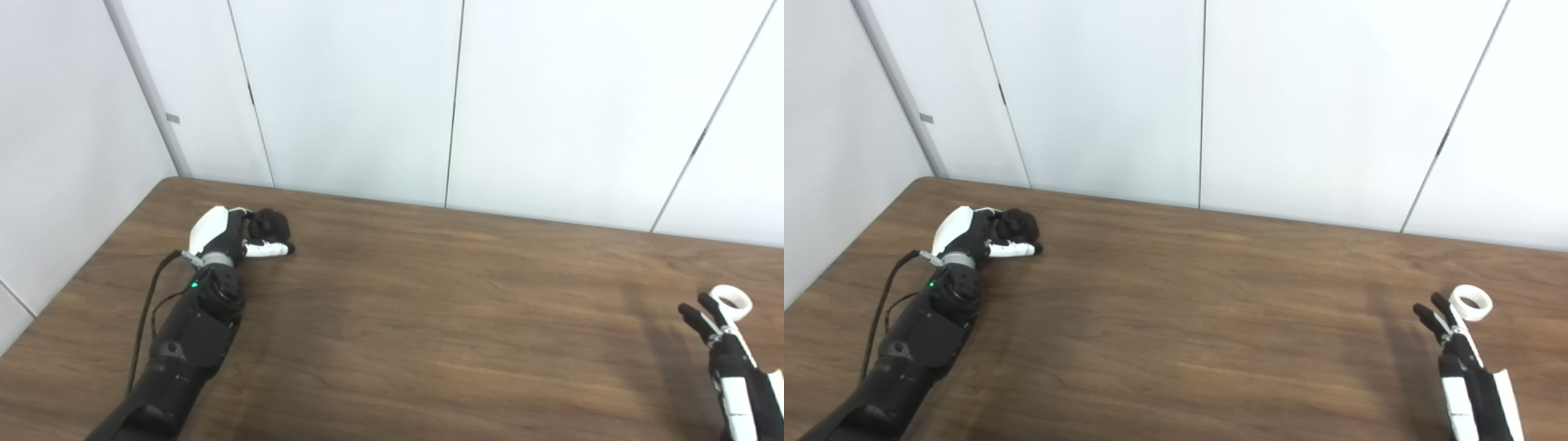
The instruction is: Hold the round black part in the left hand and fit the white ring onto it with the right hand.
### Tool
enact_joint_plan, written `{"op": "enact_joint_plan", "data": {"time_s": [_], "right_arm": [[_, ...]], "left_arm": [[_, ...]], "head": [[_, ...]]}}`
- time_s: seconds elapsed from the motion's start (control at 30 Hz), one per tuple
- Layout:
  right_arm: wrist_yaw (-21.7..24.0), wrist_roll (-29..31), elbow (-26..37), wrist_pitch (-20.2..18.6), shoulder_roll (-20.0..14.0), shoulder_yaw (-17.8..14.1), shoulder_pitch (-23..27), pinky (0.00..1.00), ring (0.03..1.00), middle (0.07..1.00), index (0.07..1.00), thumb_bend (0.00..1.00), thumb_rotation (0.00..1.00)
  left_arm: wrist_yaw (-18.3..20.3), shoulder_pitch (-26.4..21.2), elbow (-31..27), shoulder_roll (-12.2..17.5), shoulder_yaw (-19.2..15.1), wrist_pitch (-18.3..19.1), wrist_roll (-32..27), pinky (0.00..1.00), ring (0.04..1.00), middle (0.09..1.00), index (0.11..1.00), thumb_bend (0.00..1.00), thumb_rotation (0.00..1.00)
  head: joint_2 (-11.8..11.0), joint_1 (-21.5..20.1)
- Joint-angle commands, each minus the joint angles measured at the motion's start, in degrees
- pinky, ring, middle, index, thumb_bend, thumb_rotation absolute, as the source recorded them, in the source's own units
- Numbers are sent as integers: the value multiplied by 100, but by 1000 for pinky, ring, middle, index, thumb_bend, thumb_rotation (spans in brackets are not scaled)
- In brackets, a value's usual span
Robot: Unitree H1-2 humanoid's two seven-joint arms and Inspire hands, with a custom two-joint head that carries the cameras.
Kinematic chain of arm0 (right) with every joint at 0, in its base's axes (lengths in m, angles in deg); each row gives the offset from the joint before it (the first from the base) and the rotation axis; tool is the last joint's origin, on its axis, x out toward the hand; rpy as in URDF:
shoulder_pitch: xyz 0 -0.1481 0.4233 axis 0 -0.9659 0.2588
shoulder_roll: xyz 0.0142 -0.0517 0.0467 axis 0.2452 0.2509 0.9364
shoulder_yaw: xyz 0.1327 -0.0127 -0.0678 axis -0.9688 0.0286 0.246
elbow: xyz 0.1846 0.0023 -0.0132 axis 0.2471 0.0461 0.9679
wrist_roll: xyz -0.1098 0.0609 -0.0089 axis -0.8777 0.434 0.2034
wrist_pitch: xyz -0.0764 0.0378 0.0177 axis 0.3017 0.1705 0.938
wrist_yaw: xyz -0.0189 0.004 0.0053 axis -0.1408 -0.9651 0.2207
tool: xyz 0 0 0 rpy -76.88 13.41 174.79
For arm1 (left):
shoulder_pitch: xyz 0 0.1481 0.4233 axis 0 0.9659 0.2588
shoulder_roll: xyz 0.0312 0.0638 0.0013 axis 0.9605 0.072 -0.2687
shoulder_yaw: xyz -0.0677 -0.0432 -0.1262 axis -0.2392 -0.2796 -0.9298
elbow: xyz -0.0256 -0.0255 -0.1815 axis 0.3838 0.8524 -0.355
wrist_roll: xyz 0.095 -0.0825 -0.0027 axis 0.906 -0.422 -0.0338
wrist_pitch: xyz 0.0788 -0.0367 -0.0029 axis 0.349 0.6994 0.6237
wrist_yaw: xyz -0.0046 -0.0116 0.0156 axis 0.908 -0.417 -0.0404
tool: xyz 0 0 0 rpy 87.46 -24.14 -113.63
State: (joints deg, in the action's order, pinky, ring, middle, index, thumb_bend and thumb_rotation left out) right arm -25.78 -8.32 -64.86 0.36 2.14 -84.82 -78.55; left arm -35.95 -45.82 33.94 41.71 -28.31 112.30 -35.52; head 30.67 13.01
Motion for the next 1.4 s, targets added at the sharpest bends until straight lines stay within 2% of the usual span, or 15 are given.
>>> {"op": "enact_joint_plan", "data": {"time_s": [0.0, 0.57, 0.97, 1.13, 1.37], "right_arm": [[-42, 44, -360, -39, 272, 147, -459, 1000, 917, 875, 938, 637, 1000], [-55, 4, -366, 0, 268, 140, -451, 1000, 919, 875, 942, 642, 1000], [-48, -1, -283, -136, 265, 150, -472, 1000, 915, 875, 935, 654, 1000], [-41, 17, -283, -159, 267, 152, -469, 1000, 919, 871, 935, 662, 1000], [-13, 12, -346, -67, 242, 165, -453, 1000, 912, 870, 940, 652, 1000]], "left_arm": [[-88, -294, -82, 97, 12, -141, 89, 1000, 971, 905, 766, 926, 272], [-114, -326, -27, 88, 40, -91, 106, 1000, 969, 899, 752, 911, 265], [-239, -314, 69, 97, -30, -130, 97, 1000, 963, 890, 732, 912, 246], [-228, -304, 63, 135, -29, -92, 122, 1000, 963, 894, 757, 927, 278], [-211, -291, 46, 161, -26, -69, 128, 1000, 960, 893, 764, 920, 275]], "head": [[1, 0], [43, 10], [63, 18], [63, 29], [75, 45]]}}
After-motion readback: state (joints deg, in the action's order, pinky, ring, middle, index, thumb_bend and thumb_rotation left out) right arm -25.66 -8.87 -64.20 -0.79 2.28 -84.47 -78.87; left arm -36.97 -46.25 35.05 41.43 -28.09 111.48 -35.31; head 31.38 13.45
